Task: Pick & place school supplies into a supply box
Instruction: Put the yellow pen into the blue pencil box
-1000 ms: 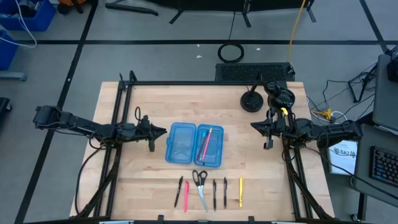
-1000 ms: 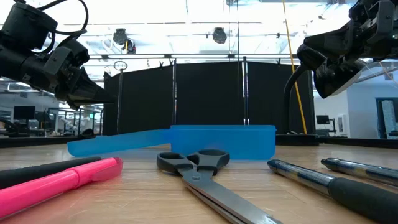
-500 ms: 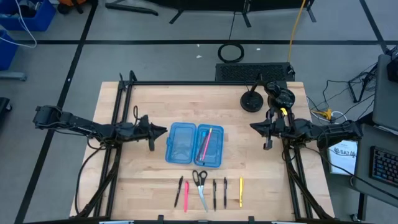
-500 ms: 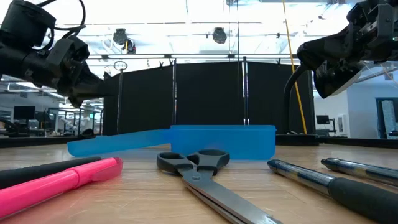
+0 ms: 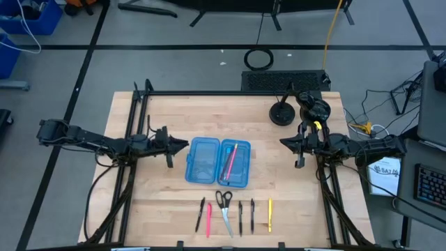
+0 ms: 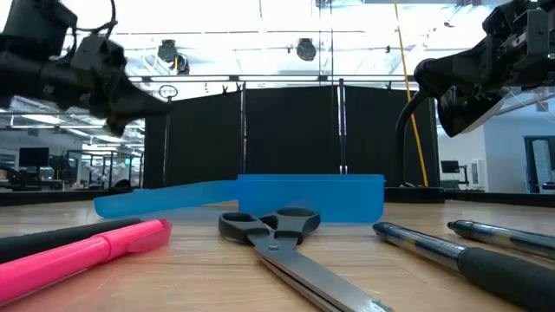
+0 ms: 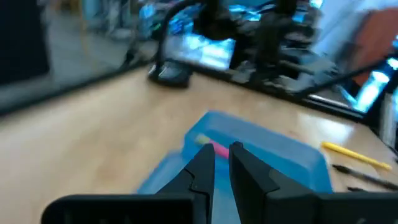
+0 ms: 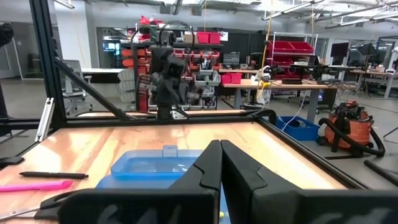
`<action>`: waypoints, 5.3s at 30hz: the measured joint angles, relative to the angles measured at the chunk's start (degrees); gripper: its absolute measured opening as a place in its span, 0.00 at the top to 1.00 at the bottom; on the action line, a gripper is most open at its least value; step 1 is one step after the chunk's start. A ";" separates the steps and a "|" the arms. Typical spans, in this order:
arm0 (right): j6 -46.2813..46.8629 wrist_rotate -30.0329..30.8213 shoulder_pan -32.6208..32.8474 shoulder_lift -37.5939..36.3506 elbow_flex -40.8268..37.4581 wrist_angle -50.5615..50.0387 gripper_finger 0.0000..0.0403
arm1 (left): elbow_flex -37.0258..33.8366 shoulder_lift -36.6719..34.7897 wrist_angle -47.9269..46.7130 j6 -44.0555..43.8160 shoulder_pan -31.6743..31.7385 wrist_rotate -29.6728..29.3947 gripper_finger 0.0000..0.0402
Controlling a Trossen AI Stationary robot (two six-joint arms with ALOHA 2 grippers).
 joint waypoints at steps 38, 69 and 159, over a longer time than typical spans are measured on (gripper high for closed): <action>29.63 6.24 18.59 55.10 54.94 -44.65 1.00 | 2.72 -34.51 -28.01 29.71 -3.05 2.69 0.96; 122.51 -4.33 36.95 100.74 86.44 -75.69 0.95 | 2.72 -34.49 -23.47 38.73 -3.05 1.37 0.92; 81.74 2.38 2.15 83.12 65.67 -30.03 0.91 | 2.74 -34.51 -22.08 38.12 -3.03 1.78 0.92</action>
